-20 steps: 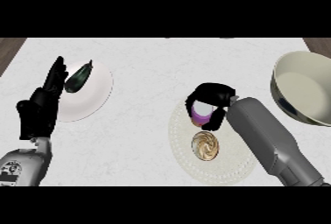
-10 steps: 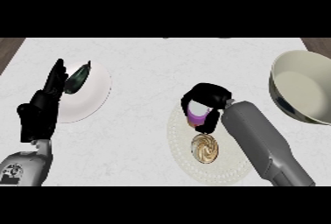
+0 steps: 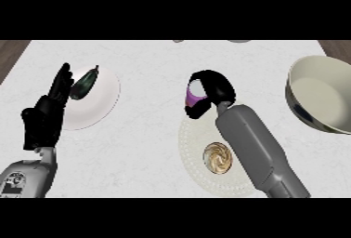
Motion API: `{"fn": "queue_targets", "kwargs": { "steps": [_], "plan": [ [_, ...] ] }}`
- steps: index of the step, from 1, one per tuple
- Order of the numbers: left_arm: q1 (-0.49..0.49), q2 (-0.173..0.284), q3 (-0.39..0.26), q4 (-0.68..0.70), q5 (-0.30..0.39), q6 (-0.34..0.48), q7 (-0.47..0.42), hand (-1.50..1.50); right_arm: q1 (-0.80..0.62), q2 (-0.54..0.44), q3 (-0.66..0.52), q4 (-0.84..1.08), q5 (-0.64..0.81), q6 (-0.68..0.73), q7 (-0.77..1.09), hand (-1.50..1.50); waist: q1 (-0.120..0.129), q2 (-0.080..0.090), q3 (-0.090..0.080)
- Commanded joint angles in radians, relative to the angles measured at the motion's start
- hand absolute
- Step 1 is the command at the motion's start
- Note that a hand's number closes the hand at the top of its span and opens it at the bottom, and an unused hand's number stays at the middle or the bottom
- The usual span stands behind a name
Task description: Pick the can from the placemat and place it in the bowl
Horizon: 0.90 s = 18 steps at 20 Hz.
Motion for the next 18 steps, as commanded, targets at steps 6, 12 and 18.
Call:
{"fn": "queue_targets", "kwargs": {
  "steps": [6,12,18],
  "plan": [
    [0.020,-0.011,-0.005,0.006,-0.024,0.020,-0.011,0.00,-0.077,0.016,0.137,-0.291,0.031,-0.430,0.534,1.50,-0.004,-0.008,0.000],
    [0.016,0.014,0.042,-0.009,0.025,-0.019,-0.001,0.00,-0.073,0.002,0.164,-0.408,0.295,-0.421,0.860,1.50,-0.026,0.002,0.001],
    [0.017,-0.006,0.030,0.001,-0.005,-0.006,-0.021,0.00,0.063,-0.052,0.087,-0.587,0.375,-0.411,0.875,1.50,-0.023,0.009,0.002]
  ]
}}
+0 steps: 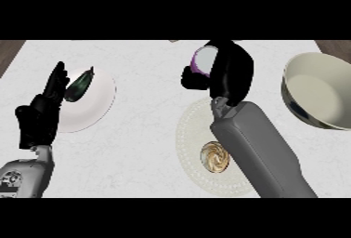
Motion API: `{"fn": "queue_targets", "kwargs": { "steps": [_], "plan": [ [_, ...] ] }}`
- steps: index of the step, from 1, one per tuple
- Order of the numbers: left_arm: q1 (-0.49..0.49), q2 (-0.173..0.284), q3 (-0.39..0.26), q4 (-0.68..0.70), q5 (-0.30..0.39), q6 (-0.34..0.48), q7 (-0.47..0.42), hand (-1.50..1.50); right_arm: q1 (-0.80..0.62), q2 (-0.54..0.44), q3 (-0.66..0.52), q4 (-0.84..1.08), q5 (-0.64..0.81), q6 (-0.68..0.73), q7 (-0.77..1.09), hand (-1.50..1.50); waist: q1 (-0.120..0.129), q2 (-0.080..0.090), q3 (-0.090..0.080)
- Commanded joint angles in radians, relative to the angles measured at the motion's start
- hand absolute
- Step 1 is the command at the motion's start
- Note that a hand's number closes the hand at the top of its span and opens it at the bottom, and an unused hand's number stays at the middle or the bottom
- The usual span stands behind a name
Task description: Pick the can from the placemat and place it in the bowl
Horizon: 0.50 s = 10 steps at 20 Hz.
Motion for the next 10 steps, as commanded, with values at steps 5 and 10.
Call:
{"fn": "queue_targets", "kwargs": {
  "steps": [5,10],
  "plan": [
    [-0.040,-0.027,0.005,0.056,-0.033,0.019,-0.020,0.00,0.121,-0.105,-0.159,-0.158,0.028,-0.033,0.003,1.50,0.004,0.010,0.001],
    [-0.023,-0.015,-0.007,-0.003,-0.038,-0.006,0.017,0.00,0.265,-0.246,-0.317,-0.158,-0.131,-0.130,-0.221,1.50,0.009,0.011,0.002]
  ]
}}
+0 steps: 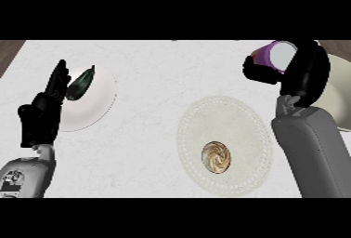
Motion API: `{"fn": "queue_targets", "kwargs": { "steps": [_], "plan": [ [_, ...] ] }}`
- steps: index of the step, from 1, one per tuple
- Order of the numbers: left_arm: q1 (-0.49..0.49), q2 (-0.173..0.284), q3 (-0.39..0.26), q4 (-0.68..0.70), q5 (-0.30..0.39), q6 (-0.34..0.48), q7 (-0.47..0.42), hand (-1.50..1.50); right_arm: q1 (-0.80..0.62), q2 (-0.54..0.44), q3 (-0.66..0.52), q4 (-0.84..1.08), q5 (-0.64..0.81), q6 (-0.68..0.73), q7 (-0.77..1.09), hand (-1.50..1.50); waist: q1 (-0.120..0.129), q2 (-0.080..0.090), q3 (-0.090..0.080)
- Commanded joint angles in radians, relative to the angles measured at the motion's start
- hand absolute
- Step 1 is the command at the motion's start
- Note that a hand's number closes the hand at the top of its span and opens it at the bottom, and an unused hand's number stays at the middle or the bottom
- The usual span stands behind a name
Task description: Pick the can from the placemat and place it in the bowl
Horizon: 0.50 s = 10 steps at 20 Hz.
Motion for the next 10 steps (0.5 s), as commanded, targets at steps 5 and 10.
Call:
{"fn": "queue_targets", "kwargs": {
  "steps": [5,10],
  "plan": [
    [-0.046,-0.020,0.020,0.079,-0.003,-0.008,-0.050,0.00,0.105,-0.142,-0.159,0.145,-0.062,-0.127,-0.236,1.50,0.006,0.006,0.000],
    [-0.028,-0.028,0.008,0.034,-0.002,-0.016,-0.022,0.00,0.067,-0.283,-0.229,0.324,-0.021,-0.073,-0.274,1.50,0.017,0.007,0.000]
  ]
}}
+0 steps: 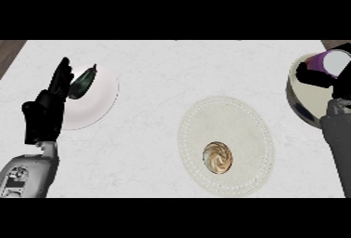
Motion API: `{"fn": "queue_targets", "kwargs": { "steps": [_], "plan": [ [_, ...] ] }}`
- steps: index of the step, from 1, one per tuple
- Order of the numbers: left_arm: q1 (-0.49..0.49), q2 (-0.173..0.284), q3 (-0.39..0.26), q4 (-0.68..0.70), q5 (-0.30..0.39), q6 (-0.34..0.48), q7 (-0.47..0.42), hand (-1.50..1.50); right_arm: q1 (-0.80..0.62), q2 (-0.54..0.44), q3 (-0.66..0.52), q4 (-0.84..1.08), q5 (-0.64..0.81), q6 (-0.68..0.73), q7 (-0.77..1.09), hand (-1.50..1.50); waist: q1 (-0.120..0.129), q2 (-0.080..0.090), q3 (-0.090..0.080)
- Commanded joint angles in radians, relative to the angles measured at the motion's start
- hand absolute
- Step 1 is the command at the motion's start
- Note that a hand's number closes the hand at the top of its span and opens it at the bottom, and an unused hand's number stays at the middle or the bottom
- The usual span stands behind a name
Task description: Pick the can from the placemat and place it in the bowl
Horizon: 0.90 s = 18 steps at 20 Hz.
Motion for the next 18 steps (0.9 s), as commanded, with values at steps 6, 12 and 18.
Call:
{"fn": "queue_targets", "kwargs": {
  "steps": [6,12,18],
  "plan": [
    [0.016,-0.010,-0.007,-0.045,-0.009,-0.022,0.029,0.00,-0.064,-0.123,-0.139,0.442,-0.040,-0.135,-0.268,1.50,0.014,0.002,0.001],
    [0.005,-0.021,0.000,-0.018,0.006,-0.030,-0.008,0.00,-0.114,-0.134,-0.285,0.665,-0.276,-0.094,-0.472,-1.50,0.026,0.011,0.003],
    [-0.008,-0.033,-0.012,-0.024,-0.019,-0.018,0.003,0.00,-0.164,-0.123,-0.388,0.784,-0.432,-0.037,-0.767,-1.50,0.030,0.013,0.004]
  ]
}}
